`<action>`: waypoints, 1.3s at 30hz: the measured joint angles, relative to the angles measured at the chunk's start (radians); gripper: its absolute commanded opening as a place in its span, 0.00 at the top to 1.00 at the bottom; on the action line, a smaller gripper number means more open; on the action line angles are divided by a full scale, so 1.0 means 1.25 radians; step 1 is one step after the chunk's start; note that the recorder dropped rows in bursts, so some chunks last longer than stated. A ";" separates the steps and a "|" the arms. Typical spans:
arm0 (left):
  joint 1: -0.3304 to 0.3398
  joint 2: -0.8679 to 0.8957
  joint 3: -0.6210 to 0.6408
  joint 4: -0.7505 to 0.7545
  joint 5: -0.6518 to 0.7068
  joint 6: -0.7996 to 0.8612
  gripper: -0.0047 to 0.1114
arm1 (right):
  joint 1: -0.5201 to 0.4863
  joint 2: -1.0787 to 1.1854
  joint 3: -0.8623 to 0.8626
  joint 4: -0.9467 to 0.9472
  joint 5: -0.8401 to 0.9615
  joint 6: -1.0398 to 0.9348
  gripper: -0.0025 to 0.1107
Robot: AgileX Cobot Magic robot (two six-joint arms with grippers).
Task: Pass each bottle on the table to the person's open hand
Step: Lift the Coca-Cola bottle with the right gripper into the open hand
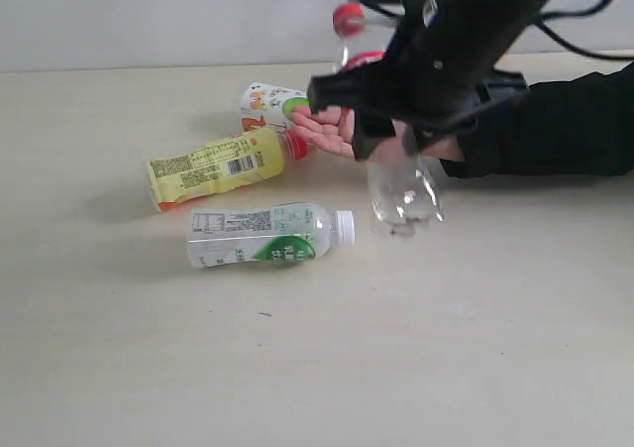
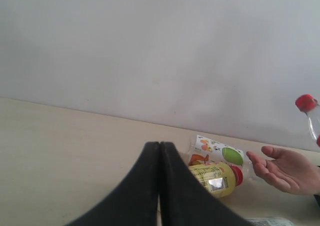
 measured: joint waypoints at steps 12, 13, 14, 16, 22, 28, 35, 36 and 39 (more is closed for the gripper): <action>0.000 0.000 0.000 0.000 0.000 0.000 0.96 | -0.011 0.360 -0.556 -0.085 0.215 -0.091 0.98; 0.000 0.000 0.000 0.000 0.000 0.000 0.96 | -0.015 0.378 -0.567 -0.085 0.217 -0.100 0.98; 0.000 0.000 0.000 0.000 0.000 0.000 0.96 | -0.019 0.393 -0.572 -0.085 0.219 -0.104 0.98; 0.000 0.000 0.000 0.000 0.000 0.000 0.96 | -0.032 0.416 -0.574 -0.085 0.222 -0.117 0.98; 0.000 0.000 0.000 0.000 0.000 0.000 0.96 | -0.076 0.446 -0.575 -0.079 0.230 -0.122 0.98; 0.000 0.000 0.000 0.000 0.009 0.000 0.96 | -0.079 0.465 -0.577 -0.070 0.230 -0.125 0.86; 0.000 0.000 0.000 0.000 0.014 0.000 0.96 | -0.079 0.479 -0.579 -0.064 0.230 -0.130 0.53; 0.000 0.000 0.000 0.000 0.014 0.000 0.96 | -0.079 0.479 -0.578 -0.064 0.230 -0.130 0.47; 0.000 0.000 0.000 0.000 0.014 0.000 0.96 | -0.079 0.479 -0.578 -0.064 0.230 -0.134 0.31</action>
